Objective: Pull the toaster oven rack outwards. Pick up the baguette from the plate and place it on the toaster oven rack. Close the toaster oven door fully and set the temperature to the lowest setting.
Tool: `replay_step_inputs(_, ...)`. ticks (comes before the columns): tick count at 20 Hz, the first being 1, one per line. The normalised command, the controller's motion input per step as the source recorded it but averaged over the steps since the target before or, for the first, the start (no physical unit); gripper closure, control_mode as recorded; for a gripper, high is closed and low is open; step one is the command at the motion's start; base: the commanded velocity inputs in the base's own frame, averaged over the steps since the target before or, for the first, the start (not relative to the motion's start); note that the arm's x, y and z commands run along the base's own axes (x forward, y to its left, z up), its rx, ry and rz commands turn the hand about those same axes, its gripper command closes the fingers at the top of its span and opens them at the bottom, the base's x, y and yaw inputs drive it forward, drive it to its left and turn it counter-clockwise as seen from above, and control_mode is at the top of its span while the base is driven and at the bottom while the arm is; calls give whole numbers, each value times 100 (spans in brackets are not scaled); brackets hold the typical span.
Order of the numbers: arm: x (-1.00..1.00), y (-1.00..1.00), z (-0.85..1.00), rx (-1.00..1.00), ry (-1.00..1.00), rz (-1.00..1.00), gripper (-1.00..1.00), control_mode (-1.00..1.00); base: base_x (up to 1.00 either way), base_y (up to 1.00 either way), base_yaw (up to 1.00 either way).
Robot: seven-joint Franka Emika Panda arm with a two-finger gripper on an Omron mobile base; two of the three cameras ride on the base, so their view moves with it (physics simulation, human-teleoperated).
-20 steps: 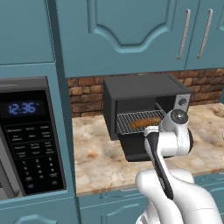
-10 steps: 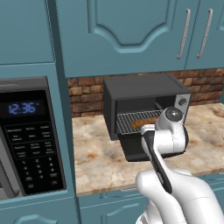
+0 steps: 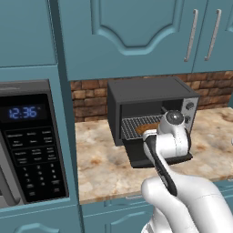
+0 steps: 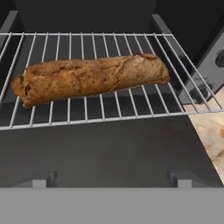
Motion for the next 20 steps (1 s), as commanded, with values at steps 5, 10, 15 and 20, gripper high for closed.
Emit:
replay_step_inputs(5, 15, 18, -44, -6, -9, 0, -100, -100, 0, 0, 0)
replay_step_inputs(10, 12, 19, -48, -8, -6, 0, -100, -100, 0, 0, 0)
replay_step_inputs(15, 8, 22, -50, -8, -2, 0, -100, -100, 0, 0, 0)
replay_step_inputs(20, 6, 18, -53, -7, 0, 0, -100, -100, 0, 0, 0)
